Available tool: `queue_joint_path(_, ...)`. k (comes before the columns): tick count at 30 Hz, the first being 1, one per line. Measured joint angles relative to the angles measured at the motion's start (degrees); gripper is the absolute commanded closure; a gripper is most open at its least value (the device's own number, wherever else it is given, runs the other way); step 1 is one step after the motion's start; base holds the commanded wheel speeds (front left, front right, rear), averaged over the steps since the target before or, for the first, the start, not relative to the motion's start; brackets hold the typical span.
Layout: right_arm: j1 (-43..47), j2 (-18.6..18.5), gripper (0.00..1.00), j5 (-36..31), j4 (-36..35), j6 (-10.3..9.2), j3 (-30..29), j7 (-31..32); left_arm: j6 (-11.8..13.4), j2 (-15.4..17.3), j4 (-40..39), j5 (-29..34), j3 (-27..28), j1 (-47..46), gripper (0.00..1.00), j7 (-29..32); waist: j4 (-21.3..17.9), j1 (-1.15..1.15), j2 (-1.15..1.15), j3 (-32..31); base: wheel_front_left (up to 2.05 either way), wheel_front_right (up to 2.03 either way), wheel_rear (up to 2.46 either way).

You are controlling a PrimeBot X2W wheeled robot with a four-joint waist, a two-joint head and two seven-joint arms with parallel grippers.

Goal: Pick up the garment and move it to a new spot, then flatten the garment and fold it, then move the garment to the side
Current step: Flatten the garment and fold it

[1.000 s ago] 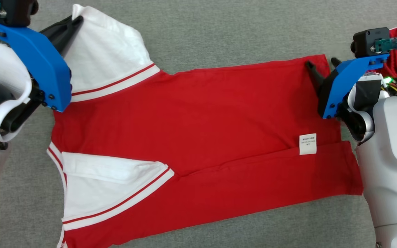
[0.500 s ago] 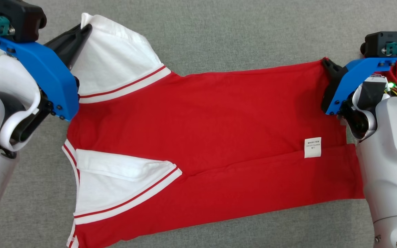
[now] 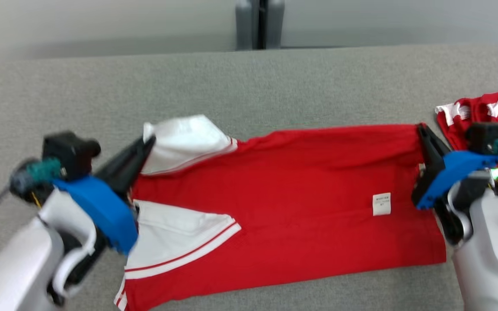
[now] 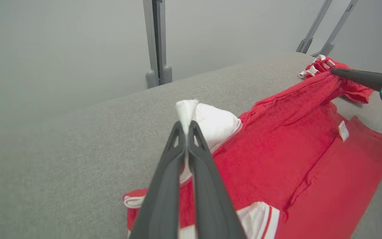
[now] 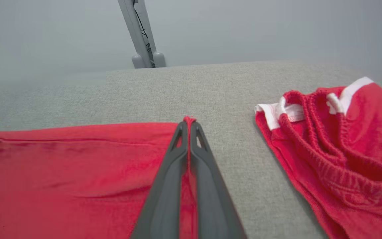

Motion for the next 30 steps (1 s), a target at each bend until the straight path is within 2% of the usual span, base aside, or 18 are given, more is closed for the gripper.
queue_joint_path(4,7.17,0.09,1.00,1.13,-3.53,0.00,-2.20,-1.59,2.16,-0.36,-1.46,-0.88,-1.23,8.55,1.00,-3.09,0.82,0.00,0.00,-3.01,0.00,0.00,0.00)
queue_joint_path(12,15.41,2.20,1.00,0.18,-9.37,0.00,-5.21,-2.67,3.01,-3.09,2.99,-1.77,-3.03,16.97,1.00,-9.11,1.35,-0.01,0.00,-5.14,0.00,0.00,0.00)
queue_joint_path(13,16.06,2.59,0.93,-0.11,-9.83,0.00,-5.37,-2.98,2.97,-3.52,3.76,-1.79,-3.07,17.50,1.00,-10.03,1.35,0.00,0.00,-5.18,0.00,0.00,0.00)
queue_joint_path(15,17.16,3.27,0.54,-0.79,-10.83,0.00,-5.66,-3.57,2.92,-4.27,5.23,-1.93,-2.96,18.43,1.00,-12.12,1.29,0.00,0.00,-5.25,0.00,0.00,0.00)
queue_joint_path(16,17.70,3.56,0.00,-1.18,-11.36,0.00,-5.90,-4.14,2.89,-4.60,5.93,-1.96,-2.86,18.90,0.59,-13.19,1.23,0.00,0.00,-5.34,0.00,0.00,0.00)
queue_joint_path(17,18.25,3.86,0.00,-1.47,-11.91,0.00,-6.37,-4.78,2.79,-4.82,6.55,-1.93,-2.76,19.46,0.08,-14.32,1.17,0.00,0.00,-5.44,0.00,0.00,0.00)
queue_joint_path(18,18.95,4.08,0.00,-1.76,-12.35,0.00,-6.77,-5.34,2.79,-5.05,7.13,-2.02,-2.56,20.14,0.00,-15.41,1.13,0.00,0.00,-5.55,0.00,0.00,0.00)
queue_joint_path(22,22.19,5.06,0.00,-2.63,-14.35,0.00,-8.76,-7.57,2.88,-6.09,8.54,-3.24,-0.83,22.84,0.00,-20.61,1.13,0.00,0.00,-6.00,0.00,0.00,0.00)
queue_joint_path(26,24.65,5.54,0.00,-2.61,-15.49,0.00,-11.15,-8.20,5.14,-7.27,8.86,-3.57,2.43,24.36,0.00,-25.62,1.37,0.01,0.00,-6.44,0.00,0.00,0.00)
queue_joint_path(30,25.33,5.79,0.00,-3.21,-15.70,0.00,-12.12,-8.16,8.33,-7.66,8.23,-0.80,4.75,24.38,0.00,-27.63,1.90,0.01,0.00,-6.78,0.00,0.00,0.00)
